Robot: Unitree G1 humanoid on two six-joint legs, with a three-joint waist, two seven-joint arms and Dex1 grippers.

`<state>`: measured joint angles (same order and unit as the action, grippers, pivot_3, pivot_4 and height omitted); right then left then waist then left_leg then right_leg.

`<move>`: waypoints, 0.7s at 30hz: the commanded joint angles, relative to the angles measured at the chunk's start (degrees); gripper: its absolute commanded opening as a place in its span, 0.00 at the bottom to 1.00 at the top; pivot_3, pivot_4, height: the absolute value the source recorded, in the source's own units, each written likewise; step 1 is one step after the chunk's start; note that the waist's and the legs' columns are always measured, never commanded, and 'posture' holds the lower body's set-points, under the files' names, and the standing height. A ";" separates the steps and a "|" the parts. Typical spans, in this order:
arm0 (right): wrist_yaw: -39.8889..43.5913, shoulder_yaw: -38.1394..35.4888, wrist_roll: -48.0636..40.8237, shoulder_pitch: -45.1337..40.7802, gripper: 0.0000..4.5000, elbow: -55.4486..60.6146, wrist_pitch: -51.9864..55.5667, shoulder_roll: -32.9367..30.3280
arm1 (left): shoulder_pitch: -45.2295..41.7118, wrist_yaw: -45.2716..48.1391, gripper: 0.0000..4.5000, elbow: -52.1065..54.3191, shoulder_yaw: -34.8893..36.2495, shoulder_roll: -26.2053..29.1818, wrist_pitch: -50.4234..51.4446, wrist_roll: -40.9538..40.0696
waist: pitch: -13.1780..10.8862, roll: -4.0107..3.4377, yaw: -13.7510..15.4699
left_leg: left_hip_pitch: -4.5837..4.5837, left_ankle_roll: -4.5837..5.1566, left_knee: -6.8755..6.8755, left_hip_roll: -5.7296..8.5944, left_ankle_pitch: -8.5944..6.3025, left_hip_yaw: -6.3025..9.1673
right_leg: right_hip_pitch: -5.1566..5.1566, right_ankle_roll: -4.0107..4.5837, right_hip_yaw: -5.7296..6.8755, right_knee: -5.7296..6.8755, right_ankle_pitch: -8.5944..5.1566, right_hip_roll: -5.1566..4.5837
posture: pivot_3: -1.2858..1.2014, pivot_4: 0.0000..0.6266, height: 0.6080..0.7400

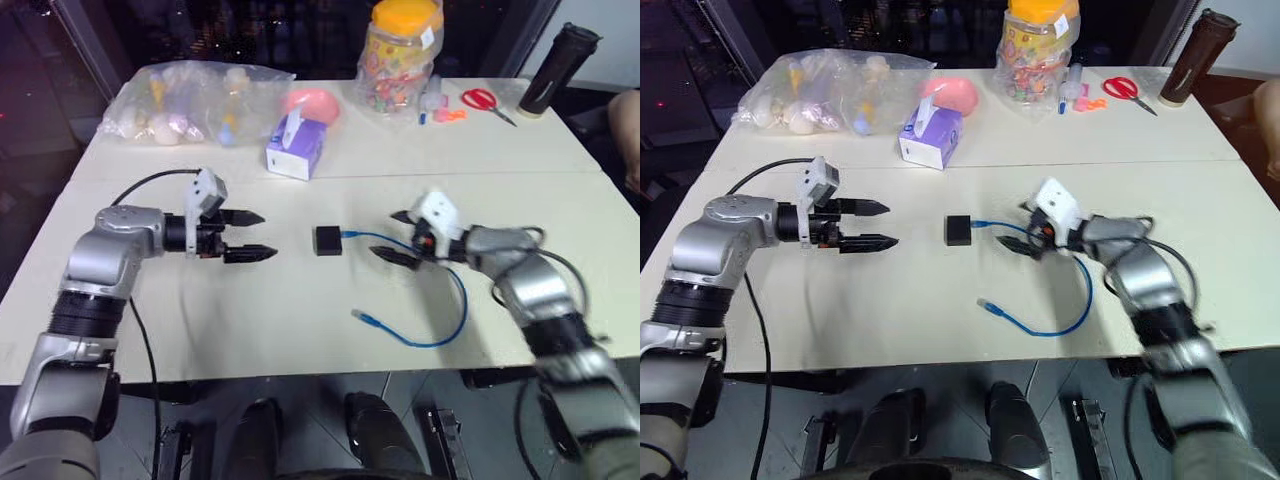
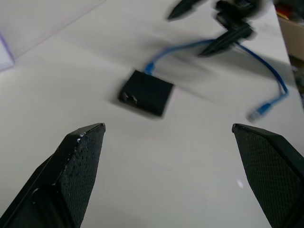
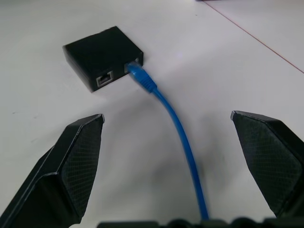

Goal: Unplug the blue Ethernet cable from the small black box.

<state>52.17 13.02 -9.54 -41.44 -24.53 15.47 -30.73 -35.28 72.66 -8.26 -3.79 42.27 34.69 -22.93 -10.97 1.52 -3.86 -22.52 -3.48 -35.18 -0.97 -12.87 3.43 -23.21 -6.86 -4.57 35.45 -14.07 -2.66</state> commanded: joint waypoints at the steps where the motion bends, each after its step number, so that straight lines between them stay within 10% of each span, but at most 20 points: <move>1: 6.27 2.44 3.29 -5.78 1.00 -12.49 -7.63 3.14 | 2.78 0.02 0.99 7.29 0.55 2.05 1.85 -1.27 | 0.00 0.00 -0.06 | 0.00 0.00 0.04 0.00 0.00 0.04 | 0.01 0.00 0.02 0.03 0.00 0.00 | 0.52 0.24 0.99; 6: 10.61 5.30 9.76 -14.11 0.80 -33.73 -18.06 8.28 | 7.80 -5.11 1.00 13.11 3.74 0.89 4.95 -3.81 | 0.01 0.01 -0.06 | -0.09 0.01 0.04 0.02 -0.02 0.10 | 0.00 -0.04 0.09 -0.01 -0.01 -0.07 | 0.52 0.24 0.99; 13: 13.14 5.70 14.34 -16.82 0.03 -41.49 -25.08 9.37 | 8.54 -7.78 1.00 13.17 4.25 -0.33 4.47 -4.67 | 0.02 0.02 -0.09 | 0.35 -0.04 -0.09 0.02 0.01 0.15 | 0.35 0.00 0.10 0.28 -0.02 -0.01 | 0.52 0.24 0.99; 21: -7.02 5.11 25.41 -12.74 0.01 -21.50 -46.34 1.78 | -4.80 -2.20 1.00 -6.51 1.04 -9.72 -0.81 -4.29 | 0.02 0.00 1.15 | 0.44 -0.14 -0.23 0.10 0.08 0.16 | 0.52 0.17 0.07 0.26 -0.11 -0.05 | 0.52 0.24 0.99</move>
<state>49.77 19.50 14.03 -54.09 -51.74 -26.44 -27.85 -37.54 69.26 -11.13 -3.24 32.99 35.97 -26.93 -10.95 1.52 -2.71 -22.27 -3.65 -35.43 -0.85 -12.77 3.60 -22.86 -6.81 -4.48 35.74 -14.12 -2.71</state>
